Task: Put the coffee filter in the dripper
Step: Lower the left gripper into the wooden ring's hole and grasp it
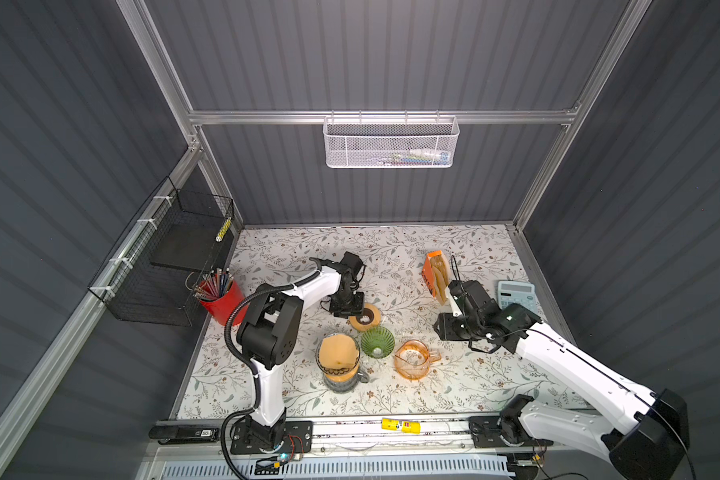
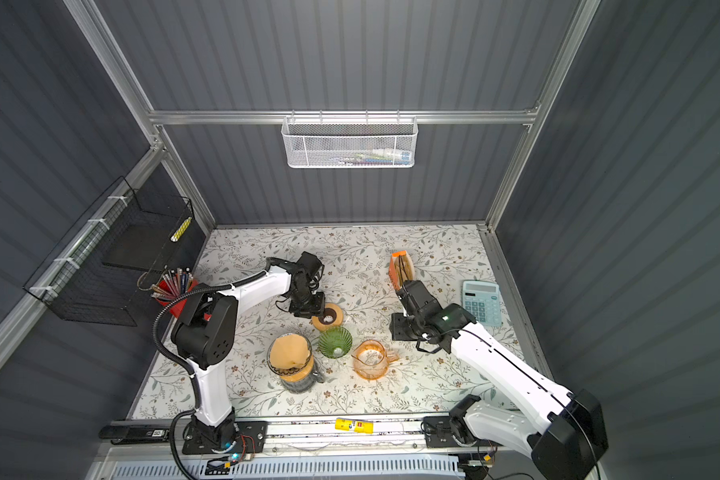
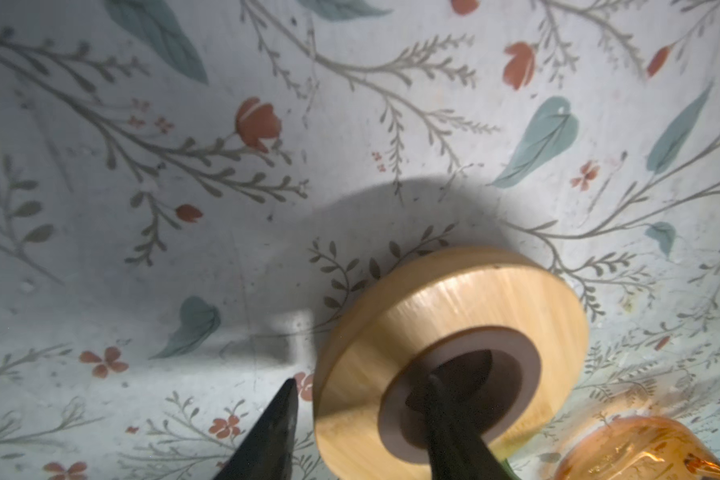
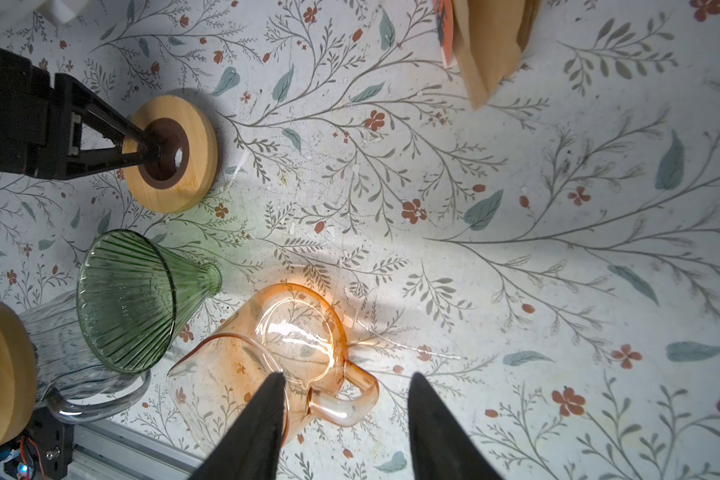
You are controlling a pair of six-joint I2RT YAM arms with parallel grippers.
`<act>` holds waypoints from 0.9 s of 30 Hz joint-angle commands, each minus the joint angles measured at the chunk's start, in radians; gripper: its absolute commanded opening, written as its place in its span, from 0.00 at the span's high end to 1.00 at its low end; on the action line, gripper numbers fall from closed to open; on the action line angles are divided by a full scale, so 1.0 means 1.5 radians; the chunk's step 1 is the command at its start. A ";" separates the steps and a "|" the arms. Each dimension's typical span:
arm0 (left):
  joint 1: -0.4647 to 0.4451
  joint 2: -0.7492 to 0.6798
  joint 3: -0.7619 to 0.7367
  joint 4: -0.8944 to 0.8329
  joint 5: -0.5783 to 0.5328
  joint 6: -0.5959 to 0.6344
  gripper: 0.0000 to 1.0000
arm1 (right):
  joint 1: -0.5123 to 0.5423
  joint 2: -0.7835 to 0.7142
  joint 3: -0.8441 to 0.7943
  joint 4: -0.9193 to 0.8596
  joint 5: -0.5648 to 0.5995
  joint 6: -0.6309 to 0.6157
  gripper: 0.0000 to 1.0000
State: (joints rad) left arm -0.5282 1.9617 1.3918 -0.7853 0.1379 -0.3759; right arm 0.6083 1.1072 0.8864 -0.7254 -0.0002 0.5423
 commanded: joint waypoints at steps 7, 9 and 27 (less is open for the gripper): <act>-0.012 0.022 -0.001 -0.011 -0.013 0.017 0.55 | -0.004 0.003 -0.010 0.000 -0.004 0.007 0.50; -0.013 0.023 0.000 -0.012 -0.014 0.018 0.56 | -0.005 0.003 -0.010 0.000 -0.004 0.008 0.50; -0.022 0.030 0.007 -0.019 -0.030 0.019 0.63 | -0.005 -0.003 -0.010 0.000 -0.004 0.008 0.50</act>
State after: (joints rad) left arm -0.5522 1.9884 1.3922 -0.7834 0.1081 -0.3660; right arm 0.6075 1.1072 0.8772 -0.7246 -0.0017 0.5491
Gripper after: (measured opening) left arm 0.374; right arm 0.496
